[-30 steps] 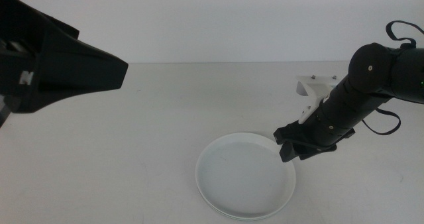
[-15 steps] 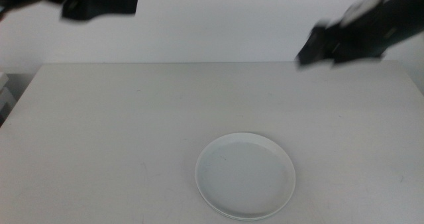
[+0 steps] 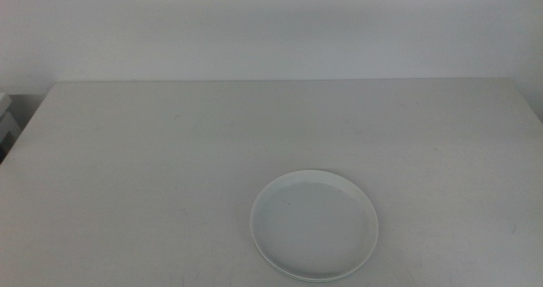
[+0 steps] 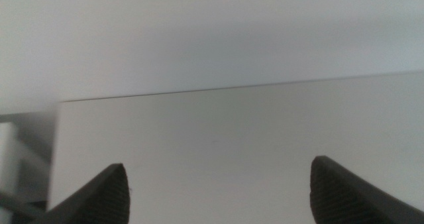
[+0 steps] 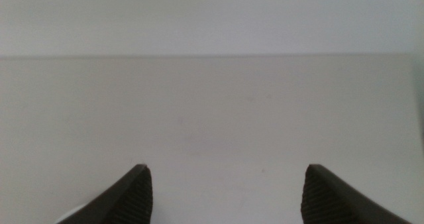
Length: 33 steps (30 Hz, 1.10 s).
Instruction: Stack the three bowls on top of each other.
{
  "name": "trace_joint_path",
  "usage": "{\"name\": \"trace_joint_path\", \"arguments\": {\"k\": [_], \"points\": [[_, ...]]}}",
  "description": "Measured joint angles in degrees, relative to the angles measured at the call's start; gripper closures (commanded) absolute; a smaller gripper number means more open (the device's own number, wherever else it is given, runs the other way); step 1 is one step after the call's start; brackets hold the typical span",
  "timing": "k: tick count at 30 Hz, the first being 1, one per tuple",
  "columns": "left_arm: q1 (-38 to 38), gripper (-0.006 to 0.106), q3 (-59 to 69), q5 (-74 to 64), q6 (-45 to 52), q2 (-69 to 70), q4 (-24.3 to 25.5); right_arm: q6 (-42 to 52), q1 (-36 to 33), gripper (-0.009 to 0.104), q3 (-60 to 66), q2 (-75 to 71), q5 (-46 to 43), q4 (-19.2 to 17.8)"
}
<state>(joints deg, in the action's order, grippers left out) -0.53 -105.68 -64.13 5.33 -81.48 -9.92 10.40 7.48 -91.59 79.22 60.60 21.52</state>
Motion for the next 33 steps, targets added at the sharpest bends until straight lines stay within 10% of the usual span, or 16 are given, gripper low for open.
{"name": "trace_joint_path", "arguments": {"k": [15, 33], "points": [[1.94, -0.005, 27.01, 14.66, 3.8, 21.19, -2.85, 1.95, -1.74, 0.038, 4.96, -9.01, -2.1, -1.07], [1.94, -0.005, 71.62, 43.01, 10.42, 52.2, -10.75, 21.09, -5.44, 0.038, 52.69, -43.48, -37.52, 7.31]]}}
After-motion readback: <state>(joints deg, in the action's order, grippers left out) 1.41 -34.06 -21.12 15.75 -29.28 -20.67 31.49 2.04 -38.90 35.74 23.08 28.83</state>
